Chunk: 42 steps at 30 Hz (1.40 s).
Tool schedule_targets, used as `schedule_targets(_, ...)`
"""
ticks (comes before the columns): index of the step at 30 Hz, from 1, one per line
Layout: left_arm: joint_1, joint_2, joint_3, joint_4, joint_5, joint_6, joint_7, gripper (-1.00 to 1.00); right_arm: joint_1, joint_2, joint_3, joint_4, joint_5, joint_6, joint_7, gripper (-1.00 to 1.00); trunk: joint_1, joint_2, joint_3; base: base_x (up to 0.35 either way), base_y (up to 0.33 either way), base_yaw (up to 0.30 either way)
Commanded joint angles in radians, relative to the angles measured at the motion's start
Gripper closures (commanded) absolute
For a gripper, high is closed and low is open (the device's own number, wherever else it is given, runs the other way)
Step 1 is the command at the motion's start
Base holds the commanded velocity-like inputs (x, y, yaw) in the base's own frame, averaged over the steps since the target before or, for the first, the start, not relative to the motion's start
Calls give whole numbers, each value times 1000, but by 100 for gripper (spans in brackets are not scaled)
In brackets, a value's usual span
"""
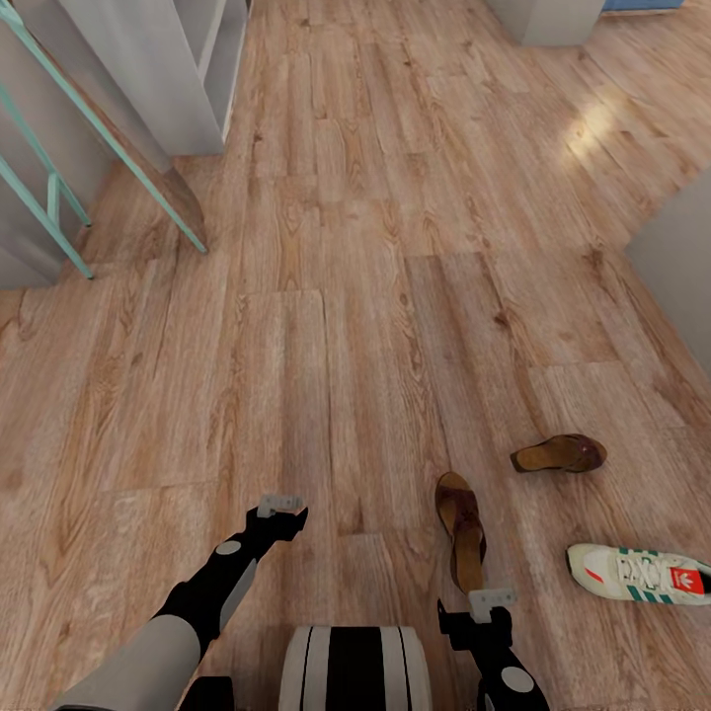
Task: Pick up the two gym shoes and the two sandals from the corridor floor and place them onto the hallstand (shoe rack) in the corridor, making sure they are on the rack and not on the floor. Arrange them so the two gym shoes are next to each other and the two sandals are next to each other.
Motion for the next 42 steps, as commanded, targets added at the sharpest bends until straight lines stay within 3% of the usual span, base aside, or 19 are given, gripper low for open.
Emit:
schedule_targets(1, -1, 0, -1, 1, 2, -2, -1, -100, 0, 1, -2, -2, 10, 6, -1, -100, 0, 0, -4, 0, 0, 0)
schedule_targets(8, -1, 0, -1, 1, 2, -1, -1, -100, 0, 1, -2, -2, 10, 6, -1, -100, 3, -2, -32, 0, 0, 0)
schedule_targets(28, 0, 0, -4, 4, 2, -4, -3, -100, 0, 1, -2, -3, 11, 5, -1, -100, 3, -2, -32, 26, 0, 0)
schedule_targets(42, 0, 0, -5, 3, 3, -4, -4, -100, 0, -1, -28, -4, 11, 7, -1, -100, 3, -2, -32, 40, 0, 0)
